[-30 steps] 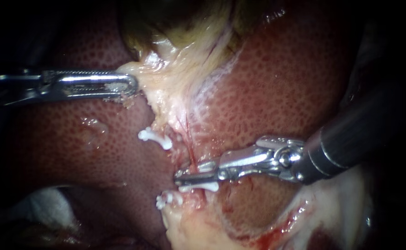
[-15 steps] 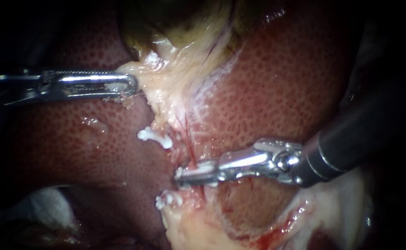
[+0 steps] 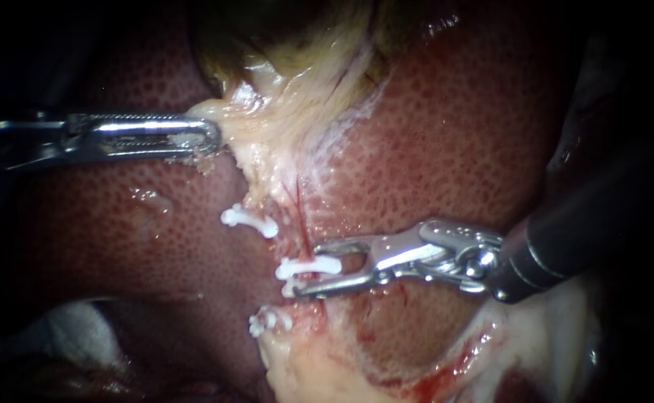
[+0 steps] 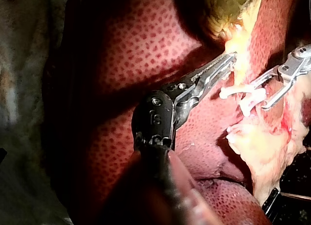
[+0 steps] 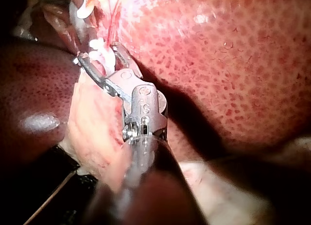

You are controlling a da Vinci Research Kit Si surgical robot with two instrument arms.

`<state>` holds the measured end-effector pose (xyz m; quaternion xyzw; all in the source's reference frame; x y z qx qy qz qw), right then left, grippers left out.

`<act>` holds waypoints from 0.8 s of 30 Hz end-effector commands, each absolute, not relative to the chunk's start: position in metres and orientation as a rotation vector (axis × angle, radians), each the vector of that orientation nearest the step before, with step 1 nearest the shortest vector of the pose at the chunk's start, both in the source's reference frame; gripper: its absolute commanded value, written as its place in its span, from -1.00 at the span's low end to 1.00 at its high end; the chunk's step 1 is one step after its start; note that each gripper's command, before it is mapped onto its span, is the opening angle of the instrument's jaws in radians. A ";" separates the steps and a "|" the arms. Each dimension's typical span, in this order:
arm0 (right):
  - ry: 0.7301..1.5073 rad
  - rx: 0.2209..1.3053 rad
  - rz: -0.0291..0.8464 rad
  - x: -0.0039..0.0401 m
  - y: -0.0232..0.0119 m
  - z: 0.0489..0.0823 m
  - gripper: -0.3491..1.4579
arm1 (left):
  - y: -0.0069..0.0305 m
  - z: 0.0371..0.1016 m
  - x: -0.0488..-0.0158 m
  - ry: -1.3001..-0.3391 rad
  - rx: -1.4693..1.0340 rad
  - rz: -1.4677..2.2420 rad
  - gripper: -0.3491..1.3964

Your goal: Going back second clip right tube

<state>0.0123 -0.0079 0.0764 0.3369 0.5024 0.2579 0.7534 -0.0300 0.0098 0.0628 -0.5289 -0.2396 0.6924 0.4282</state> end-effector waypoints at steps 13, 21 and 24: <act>1.132 0.682 0.452 0.0059 -0.0031 0.0670 -0.07 | 0.0098 0.0629 -0.0299 -0.598 -1.321 1.729 -1.00; 1.141 0.610 0.422 0.0035 -0.0001 0.0621 -0.07 | 0.0098 0.0630 -0.0299 -0.598 -1.321 1.729 -1.00; 1.140 0.606 0.422 0.0031 0.0002 0.0619 -0.07 | 0.0097 0.0631 -0.0300 -0.596 -1.321 1.730 -1.00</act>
